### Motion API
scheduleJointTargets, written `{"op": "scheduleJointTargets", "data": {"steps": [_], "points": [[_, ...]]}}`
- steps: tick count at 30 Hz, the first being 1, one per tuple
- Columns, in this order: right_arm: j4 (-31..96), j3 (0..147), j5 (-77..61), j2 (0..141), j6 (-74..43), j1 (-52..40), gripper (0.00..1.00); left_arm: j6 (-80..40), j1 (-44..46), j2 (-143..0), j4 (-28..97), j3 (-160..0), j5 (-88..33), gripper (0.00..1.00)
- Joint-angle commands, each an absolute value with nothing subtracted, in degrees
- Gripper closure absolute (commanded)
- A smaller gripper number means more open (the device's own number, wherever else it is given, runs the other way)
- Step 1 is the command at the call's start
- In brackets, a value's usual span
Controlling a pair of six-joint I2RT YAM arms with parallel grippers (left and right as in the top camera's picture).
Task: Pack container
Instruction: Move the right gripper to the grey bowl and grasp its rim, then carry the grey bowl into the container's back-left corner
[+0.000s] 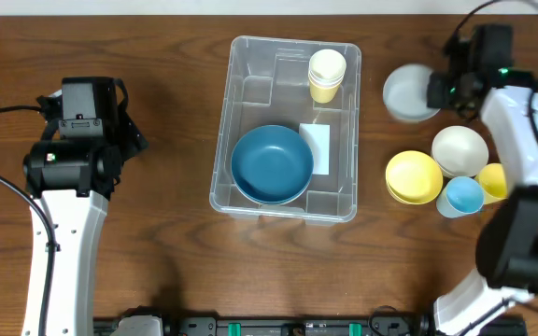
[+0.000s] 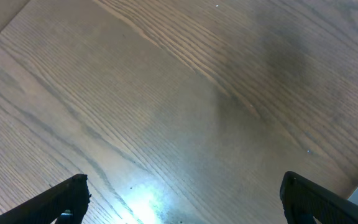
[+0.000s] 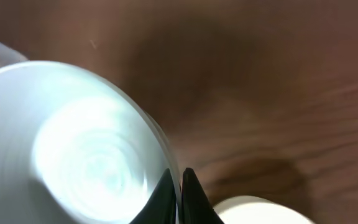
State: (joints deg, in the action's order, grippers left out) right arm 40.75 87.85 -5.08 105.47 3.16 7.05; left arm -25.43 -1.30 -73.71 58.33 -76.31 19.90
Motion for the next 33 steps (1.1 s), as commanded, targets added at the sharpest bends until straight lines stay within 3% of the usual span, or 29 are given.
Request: {"op": "scheduleJointTargets", "data": {"steps": [1,7,14,24,33], "points": [[42.09,89.86,-4.78,99.09,1.56,6.63,0.99,-25.1,-1.5,-73.36,58.48,-76.4,21.08,0.02],[43.29,89.89,-4.84,91.24,0.21,0.89,0.99,-25.1,-1.5,-73.36,58.48,-76.4,21.08,0.02],[39.11,89.86,-4.45,88.51,-1.83,-12.25,0.99,-25.1,-1.5,-73.36,58.48,-76.4,21.08,0.02],[28.99,89.86,4.32,96.38,-5.74,-27.88,0.99,-25.1,-1.5,-73.36,58.48,-76.4,21.08,0.02],[22.48,89.86,5.82,106.45,-5.74,-30.55,0.97,-25.1,-1.5,-73.36,58.48,-76.4,21.08,0.02]]}}
